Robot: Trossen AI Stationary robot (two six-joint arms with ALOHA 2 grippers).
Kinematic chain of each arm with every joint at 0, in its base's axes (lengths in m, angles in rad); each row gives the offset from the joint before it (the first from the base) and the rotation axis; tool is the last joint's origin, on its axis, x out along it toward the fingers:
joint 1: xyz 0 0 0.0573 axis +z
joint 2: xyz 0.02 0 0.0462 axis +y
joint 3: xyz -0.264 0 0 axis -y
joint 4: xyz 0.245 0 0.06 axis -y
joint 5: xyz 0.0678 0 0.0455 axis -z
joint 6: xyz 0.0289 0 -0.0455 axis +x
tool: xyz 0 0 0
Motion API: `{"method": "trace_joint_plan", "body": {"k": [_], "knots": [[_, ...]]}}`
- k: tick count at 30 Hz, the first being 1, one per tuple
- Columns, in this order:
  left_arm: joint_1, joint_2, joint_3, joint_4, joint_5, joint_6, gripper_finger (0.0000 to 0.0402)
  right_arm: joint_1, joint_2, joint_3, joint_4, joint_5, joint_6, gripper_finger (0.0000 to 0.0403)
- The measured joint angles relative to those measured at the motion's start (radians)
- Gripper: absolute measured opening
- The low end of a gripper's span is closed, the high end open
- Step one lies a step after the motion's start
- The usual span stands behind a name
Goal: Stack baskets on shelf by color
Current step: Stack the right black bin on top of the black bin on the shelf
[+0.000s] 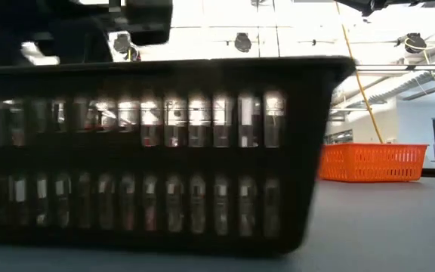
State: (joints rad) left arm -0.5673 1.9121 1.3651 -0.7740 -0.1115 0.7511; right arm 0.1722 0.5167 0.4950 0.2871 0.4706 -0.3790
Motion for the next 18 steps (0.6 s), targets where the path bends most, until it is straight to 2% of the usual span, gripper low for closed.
{"method": "trace_joint_plan", "body": {"k": [2,7,11,18], "knots": [[0.02,0.0,0.011,0.002,0.04,-0.017,0.0019,0.0,0.0,0.0,0.0,0.0,0.0,0.0066],[0.044,-0.001,0.054,-0.015,0.082,-0.014,0.0016,0.0,0.0,0.0,-0.011,0.0,0.0,0.0066],[0.076,-0.001,0.158,-0.113,0.075,-0.053,0.0008,0.0,0.0,0.0,-0.011,0.0,-0.004,0.0066],[0.192,-0.047,0.346,-0.277,-0.164,-0.393,0.0007,0.0,0.0,0.0,-0.012,0.0,-0.002,0.0066]]}}
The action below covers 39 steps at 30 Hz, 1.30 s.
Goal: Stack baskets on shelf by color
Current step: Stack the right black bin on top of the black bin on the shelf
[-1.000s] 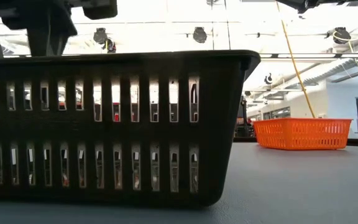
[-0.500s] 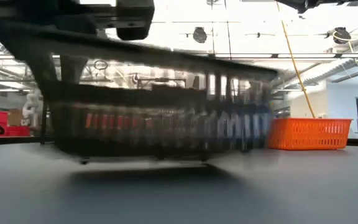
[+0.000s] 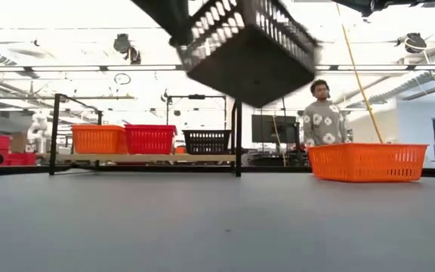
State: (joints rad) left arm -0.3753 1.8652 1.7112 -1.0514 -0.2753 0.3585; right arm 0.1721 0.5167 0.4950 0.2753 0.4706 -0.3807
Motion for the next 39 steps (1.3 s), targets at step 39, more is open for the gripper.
{"method": "trace_joint_plan", "body": {"k": [39], "knots": [[0.642,0.079,0.045,0.005,-0.081,-0.153,0.0029,0.0,0.0,0.0,-0.004,0.0,0.001,0.0066]]}}
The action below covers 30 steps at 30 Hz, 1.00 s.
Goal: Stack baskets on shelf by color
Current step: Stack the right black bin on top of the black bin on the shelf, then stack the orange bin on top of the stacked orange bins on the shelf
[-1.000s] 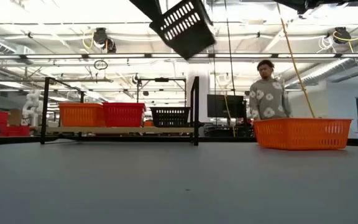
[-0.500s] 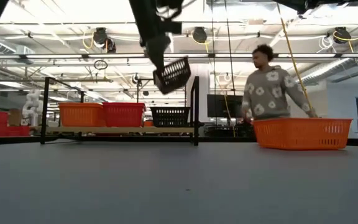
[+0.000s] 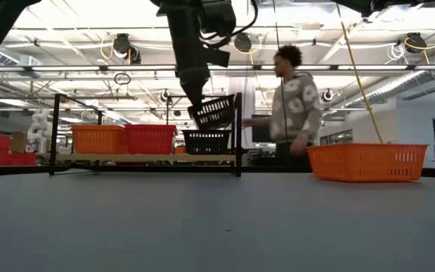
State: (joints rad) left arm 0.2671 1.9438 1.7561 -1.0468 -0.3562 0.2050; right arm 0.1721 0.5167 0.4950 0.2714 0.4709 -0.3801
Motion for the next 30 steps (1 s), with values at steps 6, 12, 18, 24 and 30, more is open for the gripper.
{"method": "trace_joint_plan", "body": {"k": [6,12,18,24,30], "knots": [[0.001,0.004,0.0,-0.056,0.0,-0.026,0.0027,0.0,0.0,0.0,0.0,0.0,0.002,0.0066],[-0.001,0.008,0.0,-0.051,0.001,-0.031,0.002,0.0,0.0,0.0,0.0,0.0,0.01,0.0066],[-0.008,0.009,0.0,-0.055,-0.002,-0.017,0.0078,0.0,0.0,0.0,0.0,0.0,0.008,0.0066],[-0.011,0.003,0.0,-0.068,-0.007,-0.037,0.0148,0.0,0.0,0.0,0.0,0.0,0.003,0.0066],[-0.078,-0.065,-0.002,-0.197,-0.01,-0.232,0.0186,0.0,0.0,0.0,-0.003,0.0,-0.002,0.0066]]}}
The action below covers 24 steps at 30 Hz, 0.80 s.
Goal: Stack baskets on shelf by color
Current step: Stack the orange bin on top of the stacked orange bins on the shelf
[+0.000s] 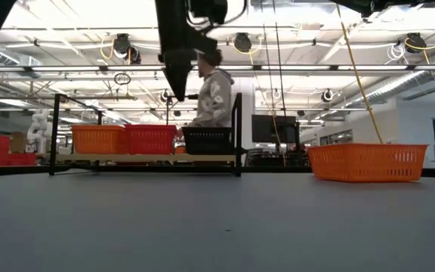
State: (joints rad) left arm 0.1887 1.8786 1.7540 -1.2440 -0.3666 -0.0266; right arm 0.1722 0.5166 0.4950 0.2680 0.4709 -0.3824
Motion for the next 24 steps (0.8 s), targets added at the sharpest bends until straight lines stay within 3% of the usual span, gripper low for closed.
{"method": "trace_joint_plan", "body": {"k": [10,13,17,19,24], "knots": [[-0.311,-0.168,-0.32,0.081,0.006,-0.372,0.0158,0.0,0.0,0.0,0.004,0.0,0.019,0.0066],[-0.434,-0.221,-0.378,0.012,0.125,-0.48,0.0151,0.0,0.0,0.0,0.016,0.0,0.013,0.0066],[-0.588,-0.259,-0.41,-0.064,0.435,-0.634,0.0148,0.0,0.0,0.0,0.055,0.0,-0.026,0.0066],[-0.657,-0.274,-0.419,-0.067,0.479,-0.785,0.0148,0.0,0.002,0.0,0.083,0.0,-0.048,0.0066],[-0.758,-0.281,-0.452,-0.044,0.468,-1.242,0.0147,0.0,0.012,0.0,0.158,0.0,-0.084,0.0066]]}}
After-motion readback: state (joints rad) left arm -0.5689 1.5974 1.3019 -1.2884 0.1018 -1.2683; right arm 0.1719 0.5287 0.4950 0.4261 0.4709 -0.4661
